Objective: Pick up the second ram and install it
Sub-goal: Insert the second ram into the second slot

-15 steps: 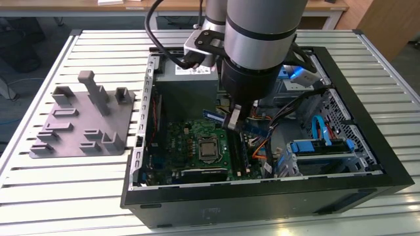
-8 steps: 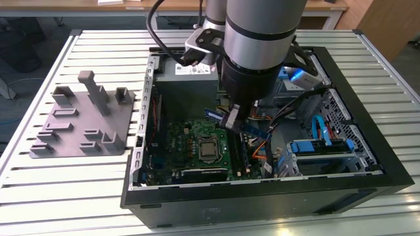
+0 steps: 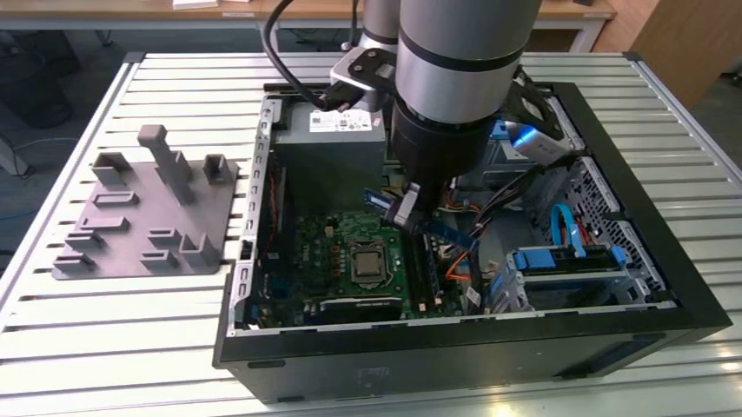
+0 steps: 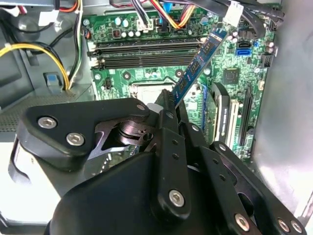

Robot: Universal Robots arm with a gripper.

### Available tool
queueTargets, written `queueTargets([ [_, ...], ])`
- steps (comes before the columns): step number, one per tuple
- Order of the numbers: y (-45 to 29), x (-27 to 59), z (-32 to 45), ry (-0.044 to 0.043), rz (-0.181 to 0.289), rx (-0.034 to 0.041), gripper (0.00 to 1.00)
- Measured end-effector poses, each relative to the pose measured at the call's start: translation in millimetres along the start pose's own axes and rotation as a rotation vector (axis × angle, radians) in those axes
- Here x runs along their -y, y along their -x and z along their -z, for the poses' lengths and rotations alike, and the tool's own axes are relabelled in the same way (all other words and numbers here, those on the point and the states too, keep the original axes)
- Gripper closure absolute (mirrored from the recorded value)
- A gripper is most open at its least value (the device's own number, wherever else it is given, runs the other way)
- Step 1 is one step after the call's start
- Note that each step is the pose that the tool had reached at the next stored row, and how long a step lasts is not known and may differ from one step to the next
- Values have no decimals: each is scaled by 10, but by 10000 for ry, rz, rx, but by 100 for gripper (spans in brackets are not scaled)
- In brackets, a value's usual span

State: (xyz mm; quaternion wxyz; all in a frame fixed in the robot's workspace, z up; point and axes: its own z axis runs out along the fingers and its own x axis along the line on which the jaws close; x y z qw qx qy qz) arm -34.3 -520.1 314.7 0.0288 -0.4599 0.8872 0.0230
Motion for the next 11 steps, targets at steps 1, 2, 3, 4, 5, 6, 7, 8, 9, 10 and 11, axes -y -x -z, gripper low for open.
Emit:
queueTargets([
  [1,0,0,0,-7,-92,1,86],
  [2,0,0,-1,-13,-182,3,86],
  [3,0,0,-1,-20,-275,4,86],
  [4,0,0,-1,-27,-372,5,86],
  [5,0,0,-2,-34,-472,7,86],
  [6,0,0,-2,-41,-567,8,86],
  [7,0,0,-3,-47,-661,10,86],
  [8,0,0,-3,-55,-755,11,86],
  [9,0,0,-4,-62,-849,12,86],
  [10,0,0,-4,-69,-949,14,86],
  [11,0,0,-5,-76,-1050,15,86],
])
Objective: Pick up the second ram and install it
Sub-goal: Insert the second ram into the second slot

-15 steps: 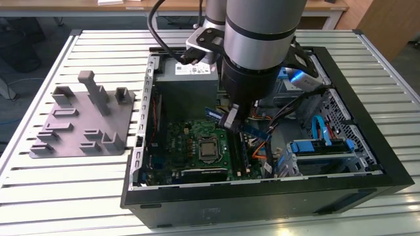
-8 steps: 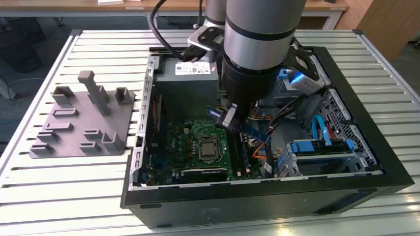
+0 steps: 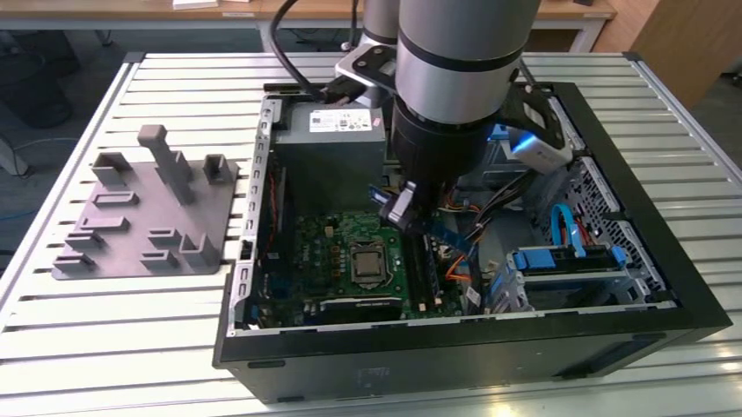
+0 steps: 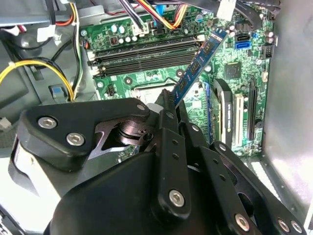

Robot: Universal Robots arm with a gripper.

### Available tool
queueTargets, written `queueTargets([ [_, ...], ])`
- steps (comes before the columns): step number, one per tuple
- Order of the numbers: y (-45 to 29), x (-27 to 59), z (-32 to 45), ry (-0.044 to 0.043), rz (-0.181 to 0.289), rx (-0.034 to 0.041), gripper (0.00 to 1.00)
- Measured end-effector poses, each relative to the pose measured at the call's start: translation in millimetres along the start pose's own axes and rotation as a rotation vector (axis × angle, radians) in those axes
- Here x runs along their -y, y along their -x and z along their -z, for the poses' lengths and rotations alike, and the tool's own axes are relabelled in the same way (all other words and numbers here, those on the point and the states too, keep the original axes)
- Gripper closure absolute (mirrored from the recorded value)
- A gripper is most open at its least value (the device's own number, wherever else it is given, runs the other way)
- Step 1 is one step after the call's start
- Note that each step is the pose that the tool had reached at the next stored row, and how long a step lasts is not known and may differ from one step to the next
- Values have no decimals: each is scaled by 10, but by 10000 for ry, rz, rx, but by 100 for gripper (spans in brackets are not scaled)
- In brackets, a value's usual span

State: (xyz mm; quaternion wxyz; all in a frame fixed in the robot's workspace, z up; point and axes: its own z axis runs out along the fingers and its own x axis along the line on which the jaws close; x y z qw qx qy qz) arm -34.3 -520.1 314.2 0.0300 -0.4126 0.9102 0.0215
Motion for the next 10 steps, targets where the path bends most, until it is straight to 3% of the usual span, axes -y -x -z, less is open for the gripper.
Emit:
queueTargets([
  [10,0,0,-5,-68,-933,13,86],
])
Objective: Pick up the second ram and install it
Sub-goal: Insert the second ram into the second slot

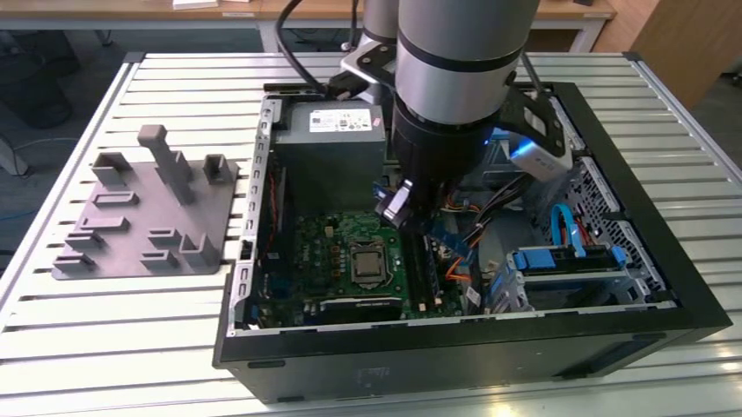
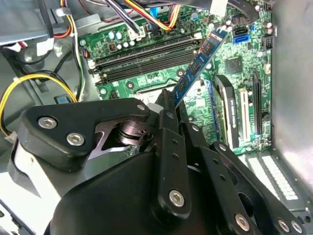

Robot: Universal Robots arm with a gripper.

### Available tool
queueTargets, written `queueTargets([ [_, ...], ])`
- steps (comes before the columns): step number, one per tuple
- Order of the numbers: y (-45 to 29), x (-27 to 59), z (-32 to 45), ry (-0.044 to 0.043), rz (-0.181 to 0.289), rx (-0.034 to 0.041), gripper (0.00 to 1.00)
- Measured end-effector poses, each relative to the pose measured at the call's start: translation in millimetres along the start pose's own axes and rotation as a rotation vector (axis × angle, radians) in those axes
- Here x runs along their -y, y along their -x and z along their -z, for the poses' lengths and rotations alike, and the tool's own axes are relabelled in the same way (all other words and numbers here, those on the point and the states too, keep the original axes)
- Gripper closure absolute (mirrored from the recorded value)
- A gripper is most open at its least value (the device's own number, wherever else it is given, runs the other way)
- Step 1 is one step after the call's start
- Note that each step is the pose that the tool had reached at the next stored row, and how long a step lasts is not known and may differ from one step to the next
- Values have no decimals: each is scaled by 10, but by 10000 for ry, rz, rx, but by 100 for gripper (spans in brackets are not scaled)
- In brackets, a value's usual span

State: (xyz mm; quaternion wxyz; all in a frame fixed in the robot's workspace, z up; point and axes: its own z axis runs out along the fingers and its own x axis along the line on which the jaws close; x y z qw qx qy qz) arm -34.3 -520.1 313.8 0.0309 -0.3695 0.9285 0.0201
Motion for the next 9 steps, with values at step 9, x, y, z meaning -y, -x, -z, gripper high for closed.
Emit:
queueTargets([
  [9,0,0,-5,-54,-745,11,86],
])
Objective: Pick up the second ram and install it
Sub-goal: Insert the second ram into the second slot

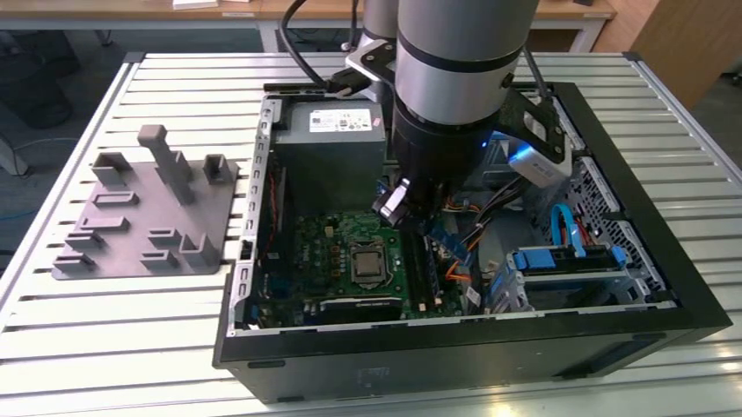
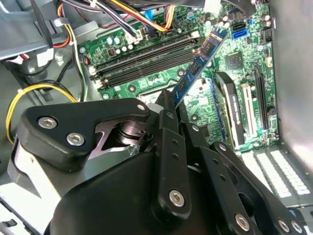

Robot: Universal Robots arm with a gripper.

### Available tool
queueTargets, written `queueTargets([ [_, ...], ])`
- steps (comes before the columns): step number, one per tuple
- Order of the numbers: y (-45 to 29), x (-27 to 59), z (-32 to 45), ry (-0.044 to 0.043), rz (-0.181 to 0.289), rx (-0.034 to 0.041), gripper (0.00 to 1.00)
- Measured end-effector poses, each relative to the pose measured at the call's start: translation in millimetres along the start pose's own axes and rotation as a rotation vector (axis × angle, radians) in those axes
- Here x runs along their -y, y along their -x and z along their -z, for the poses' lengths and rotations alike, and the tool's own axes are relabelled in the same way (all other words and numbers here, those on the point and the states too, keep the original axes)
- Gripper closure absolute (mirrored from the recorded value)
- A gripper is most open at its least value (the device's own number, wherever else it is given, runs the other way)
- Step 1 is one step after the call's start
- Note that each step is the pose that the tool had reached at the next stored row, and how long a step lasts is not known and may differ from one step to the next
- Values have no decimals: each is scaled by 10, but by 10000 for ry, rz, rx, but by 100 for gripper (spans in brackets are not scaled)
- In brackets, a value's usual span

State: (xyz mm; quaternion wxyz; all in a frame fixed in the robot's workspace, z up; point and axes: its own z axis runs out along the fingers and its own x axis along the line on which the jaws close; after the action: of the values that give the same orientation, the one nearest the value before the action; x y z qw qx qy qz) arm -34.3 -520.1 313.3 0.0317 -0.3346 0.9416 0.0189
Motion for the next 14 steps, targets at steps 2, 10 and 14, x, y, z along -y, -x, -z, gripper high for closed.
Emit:
queueTargets([
  [2,0,0,-1,-11,-154,2,86],
  [10,0,0,-4,-56,-767,11,86],
  [14,0,0,-6,-77,-1063,15,86],
])
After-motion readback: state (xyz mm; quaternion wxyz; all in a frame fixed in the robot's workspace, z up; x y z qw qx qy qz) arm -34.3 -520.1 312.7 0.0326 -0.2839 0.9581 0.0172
